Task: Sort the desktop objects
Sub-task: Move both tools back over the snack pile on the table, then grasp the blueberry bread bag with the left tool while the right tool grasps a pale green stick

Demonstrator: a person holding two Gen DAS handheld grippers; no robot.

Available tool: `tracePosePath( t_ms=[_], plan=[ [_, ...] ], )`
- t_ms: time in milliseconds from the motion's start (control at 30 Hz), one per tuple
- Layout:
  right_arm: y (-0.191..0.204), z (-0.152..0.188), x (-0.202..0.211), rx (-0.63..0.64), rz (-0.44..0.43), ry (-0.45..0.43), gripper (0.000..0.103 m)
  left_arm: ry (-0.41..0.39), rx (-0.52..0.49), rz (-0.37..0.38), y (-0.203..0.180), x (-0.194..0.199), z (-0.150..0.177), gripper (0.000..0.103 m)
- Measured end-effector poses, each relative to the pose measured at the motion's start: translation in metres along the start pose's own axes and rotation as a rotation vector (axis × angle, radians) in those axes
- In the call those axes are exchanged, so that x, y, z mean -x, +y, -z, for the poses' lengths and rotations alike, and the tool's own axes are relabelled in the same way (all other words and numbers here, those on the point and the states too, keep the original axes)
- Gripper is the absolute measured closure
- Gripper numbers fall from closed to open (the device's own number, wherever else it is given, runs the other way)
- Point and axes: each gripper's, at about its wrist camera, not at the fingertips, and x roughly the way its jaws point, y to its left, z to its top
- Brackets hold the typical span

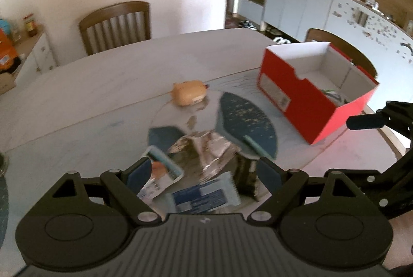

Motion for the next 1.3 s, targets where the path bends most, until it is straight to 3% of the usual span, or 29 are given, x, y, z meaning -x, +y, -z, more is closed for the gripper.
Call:
tracePosePath(
  t_ms=[467,1300],
  plan=[
    [0.018,0.006,-0.030,0.051,0.000,0.029,0.009,0.042,0.079,-0.092,0.041,-0.010,0.038,0.014],
    [-0.013,0.034,-0.102,0.024,0.063,0.113,0.023,0.141,0.138,-0.161,0.060,-0.058,0.071,0.014]
  ],
)
